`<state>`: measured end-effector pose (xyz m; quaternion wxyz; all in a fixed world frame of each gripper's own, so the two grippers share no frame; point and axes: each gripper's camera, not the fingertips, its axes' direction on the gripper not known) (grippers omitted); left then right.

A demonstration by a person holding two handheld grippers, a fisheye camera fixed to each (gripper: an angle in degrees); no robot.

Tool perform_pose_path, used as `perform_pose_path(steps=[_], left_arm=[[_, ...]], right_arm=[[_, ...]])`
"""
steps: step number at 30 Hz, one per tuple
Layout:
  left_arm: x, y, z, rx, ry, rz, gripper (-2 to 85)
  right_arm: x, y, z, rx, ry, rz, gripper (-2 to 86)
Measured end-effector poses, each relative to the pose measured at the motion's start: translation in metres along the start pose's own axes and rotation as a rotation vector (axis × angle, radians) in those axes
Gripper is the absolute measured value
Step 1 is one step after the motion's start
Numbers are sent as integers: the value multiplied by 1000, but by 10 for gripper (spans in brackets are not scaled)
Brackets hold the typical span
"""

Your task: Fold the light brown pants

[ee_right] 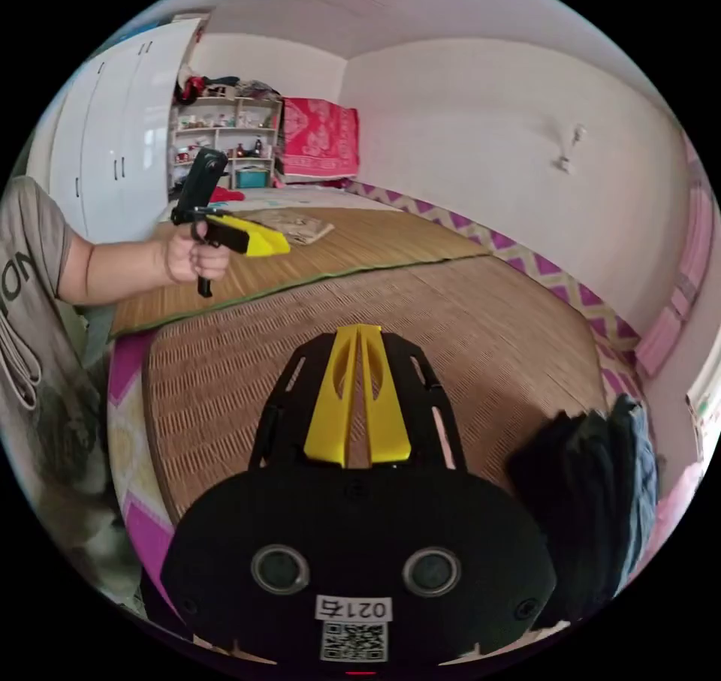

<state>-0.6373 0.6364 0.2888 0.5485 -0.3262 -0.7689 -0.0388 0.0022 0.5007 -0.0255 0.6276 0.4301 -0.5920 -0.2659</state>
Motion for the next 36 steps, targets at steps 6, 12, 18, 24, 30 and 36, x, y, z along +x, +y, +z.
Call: perform_pose_path(steps=[6, 12, 18, 24, 30, 36], left_arm=[[-18, 91, -149, 172, -63, 29, -8], [-52, 141, -247, 320, 132, 61, -9], [-101, 181, -346, 509, 216, 36, -9], [-158, 222, -421, 692, 254, -57, -10], [-215, 255, -455, 824, 309, -184, -10], [-225, 235, -455, 705, 187, -152, -10]], right_arm=[[-118, -228, 181, -38, -267, -69, 4], [-249, -431, 350, -108, -368, -240, 83], [-386, -574, 480, -115, -269, -550, 124], [-475, -671, 585, -160, -91, -849, 146], [-501, -733, 630, -260, -123, -971, 73], [-468, -730, 610, -364, 128, -976, 34]])
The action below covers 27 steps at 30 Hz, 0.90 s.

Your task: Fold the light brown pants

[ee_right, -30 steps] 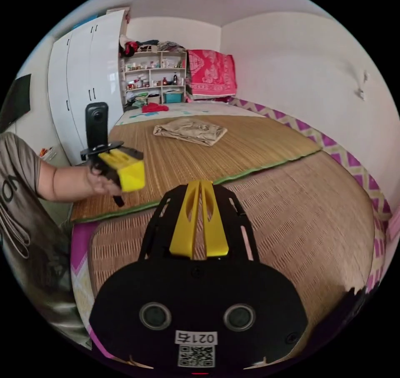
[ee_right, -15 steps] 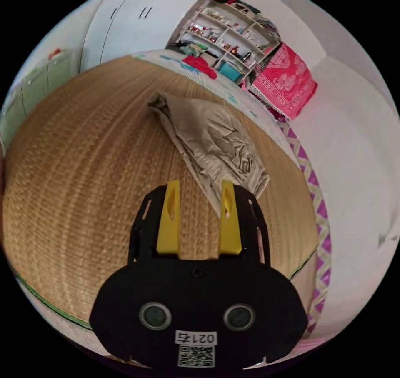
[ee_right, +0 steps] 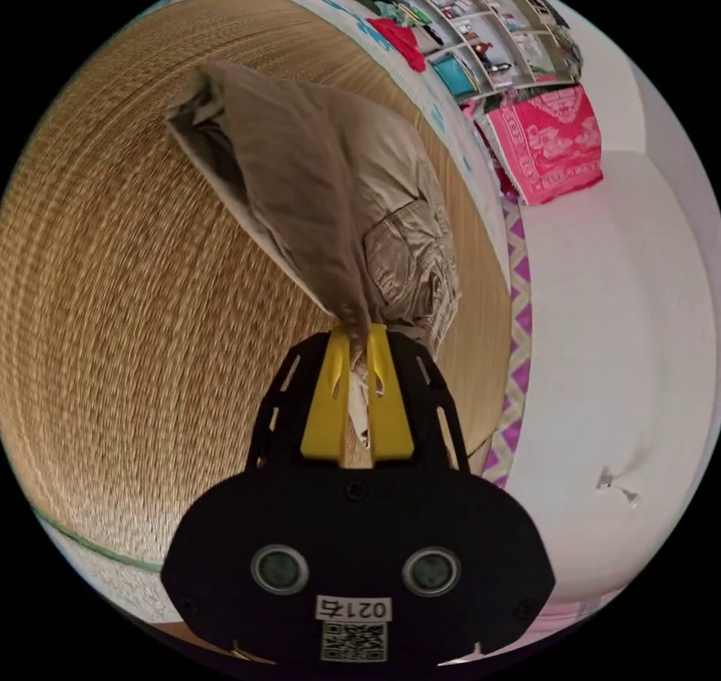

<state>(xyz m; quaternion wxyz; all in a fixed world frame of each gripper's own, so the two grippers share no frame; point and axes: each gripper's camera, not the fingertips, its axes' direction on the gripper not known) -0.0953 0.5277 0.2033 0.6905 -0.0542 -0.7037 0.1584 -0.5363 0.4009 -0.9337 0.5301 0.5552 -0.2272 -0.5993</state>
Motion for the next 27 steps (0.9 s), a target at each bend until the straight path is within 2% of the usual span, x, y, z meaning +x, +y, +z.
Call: perform_pose_path(steps=[6, 9, 11, 17, 24, 27], left_arm=[[-15, -9, 52, -155, 8, 2, -9], [-17, -11, 80, -188, 47, -7, -9], [-16, -12, 98, -209, 59, -7, -9], [-12, -6, 171, -324, 93, -31, -10], [29, 1, 285, -496, 88, -15, -10], [65, -5, 339, -581, 130, 4, -10]], right_arm=[[-21, 209, -79, -165, -62, 102, 26], [-54, 338, -135, -285, -104, 229, 24], [-92, 436, -176, -391, -133, 322, 22], [-214, 608, -293, -569, -73, 379, 19], [-325, 732, -399, -499, -27, 405, 23], [-363, 796, -435, -413, 22, 400, 28]])
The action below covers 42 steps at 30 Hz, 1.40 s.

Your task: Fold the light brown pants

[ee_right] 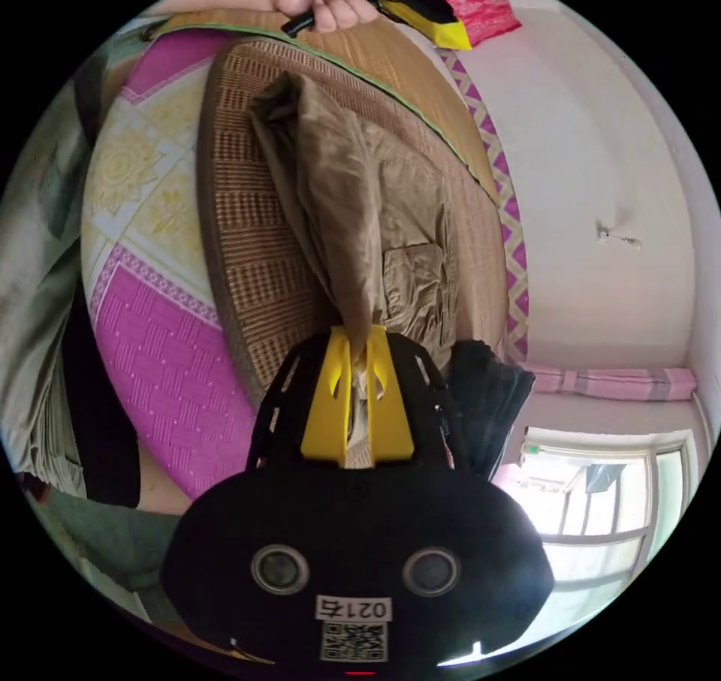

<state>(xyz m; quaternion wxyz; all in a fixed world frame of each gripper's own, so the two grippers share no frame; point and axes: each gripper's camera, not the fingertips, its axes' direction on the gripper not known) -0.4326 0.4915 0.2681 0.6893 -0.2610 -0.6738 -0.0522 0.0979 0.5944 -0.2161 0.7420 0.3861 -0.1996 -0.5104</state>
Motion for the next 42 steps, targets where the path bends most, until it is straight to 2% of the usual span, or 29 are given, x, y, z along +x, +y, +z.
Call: perform_pose_path(steps=[4, 6, 9, 10, 11, 14, 17, 20, 23, 25, 27, 29, 33, 35, 38, 42], left_arm=[[51, -40, 43, 14, 47, 7, -10], [71, -53, 60, 3, 32, 7, -10], [101, -70, 83, -5, -18, -11, -9], [111, -75, 91, -6, -42, -23, -9], [116, -78, 95, -9, -56, -29, -9], [143, -93, 125, -39, -140, -30, -7], [172, -108, 170, -129, -222, 4, 2], [196, -123, 221, -230, -215, 11, 32], [225, -139, 264, -290, -269, 40, 68], [252, -154, 298, -346, -388, 82, 94], [273, -167, 326, -402, -434, 123, 112], [295, -177, 354, -456, -468, 170, 128], [344, -193, 410, -531, -589, 296, 143], [354, -198, 418, -511, -661, 287, 130], [358, -200, 399, -404, -771, 230, 38], [350, -187, 269, -148, -729, 9, 2]], right_arm=[[34, 117, 25, 113, -48, 161, 48], [57, 157, 36, 85, -136, 284, 62], [114, 246, 35, 154, -302, 582, 97], [139, 294, 38, 231, -394, 762, 108], [158, 342, 51, 279, -494, 928, 116], [184, 441, 106, 293, -687, 1240, 122], [189, 526, 152, 304, -711, 1487, 120], [191, 592, 193, 375, -801, 1677, 115], [194, 628, 230, 448, -926, 1773, 92], [200, 644, 238, 474, -937, 1801, 72], [211, 655, 232, 537, -941, 1799, 48], [236, 654, 203, 642, -915, 1731, 26], [280, 615, 147, 729, -874, 1553, 16], [300, 581, 114, 773, -851, 1453, 15], [311, 540, 79, 796, -804, 1350, 18], [307, 520, 50, 865, -788, 1256, 15]])
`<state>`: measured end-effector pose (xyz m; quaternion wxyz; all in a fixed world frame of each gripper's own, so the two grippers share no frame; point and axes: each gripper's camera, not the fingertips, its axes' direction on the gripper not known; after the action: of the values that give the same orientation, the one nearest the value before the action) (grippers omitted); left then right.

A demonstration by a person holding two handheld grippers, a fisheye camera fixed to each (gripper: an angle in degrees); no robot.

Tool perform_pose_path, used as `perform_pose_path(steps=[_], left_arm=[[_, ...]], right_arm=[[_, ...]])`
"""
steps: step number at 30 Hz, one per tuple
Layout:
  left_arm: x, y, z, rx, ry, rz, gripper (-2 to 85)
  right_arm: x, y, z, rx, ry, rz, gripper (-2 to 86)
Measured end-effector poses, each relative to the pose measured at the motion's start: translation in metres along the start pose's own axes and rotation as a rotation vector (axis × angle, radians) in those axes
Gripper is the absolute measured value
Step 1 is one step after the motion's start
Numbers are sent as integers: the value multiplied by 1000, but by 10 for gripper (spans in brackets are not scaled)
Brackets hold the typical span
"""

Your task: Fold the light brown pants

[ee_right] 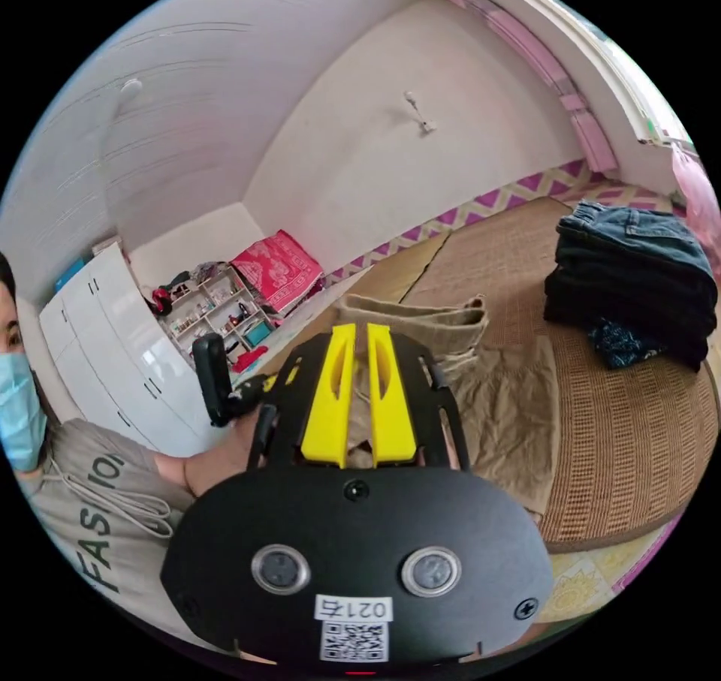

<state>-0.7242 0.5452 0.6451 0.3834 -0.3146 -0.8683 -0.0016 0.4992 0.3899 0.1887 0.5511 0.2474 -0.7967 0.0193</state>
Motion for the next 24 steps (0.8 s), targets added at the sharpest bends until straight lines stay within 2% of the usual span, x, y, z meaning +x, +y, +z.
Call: perform_pose_path(steps=[3, 5, 7, 9, 11, 13, 14, 16, 19, 24], left_arm=[[-93, 51, -105, 126, -14, -168, -3], [-147, 94, -167, 177, -65, -255, -4], [-215, 170, -232, 197, -162, -400, -5], [-265, 244, -259, 188, -180, -557, -5], [-314, 331, -265, 181, -111, -753, -6], [-361, 449, -253, 138, -18, -1035, -7], [-367, 474, -249, 108, 0, -1091, -8], [-373, 543, -249, 238, 152, -1145, -8], [-367, 569, -250, 193, 108, -1090, -8], [-360, 637, -246, 224, 154, -1118, -8]], right_arm=[[-29, 15, 10, -14, 97, -99, 11], [-59, 32, 44, -89, 201, -203, 8], [-82, 47, 80, -151, 233, -263, 4], [-106, 61, 120, -219, 222, -316, 0], [-141, 79, 182, -312, 223, -377, 0], [-168, 93, 232, -386, 219, -430, 5], [-185, 102, 266, -448, 214, -462, 11], [-213, 117, 313, -523, 198, -522, 51], [-263, 141, 383, -602, 233, -638, 81], [-317, 177, 465, -701, 317, -832, 86]])
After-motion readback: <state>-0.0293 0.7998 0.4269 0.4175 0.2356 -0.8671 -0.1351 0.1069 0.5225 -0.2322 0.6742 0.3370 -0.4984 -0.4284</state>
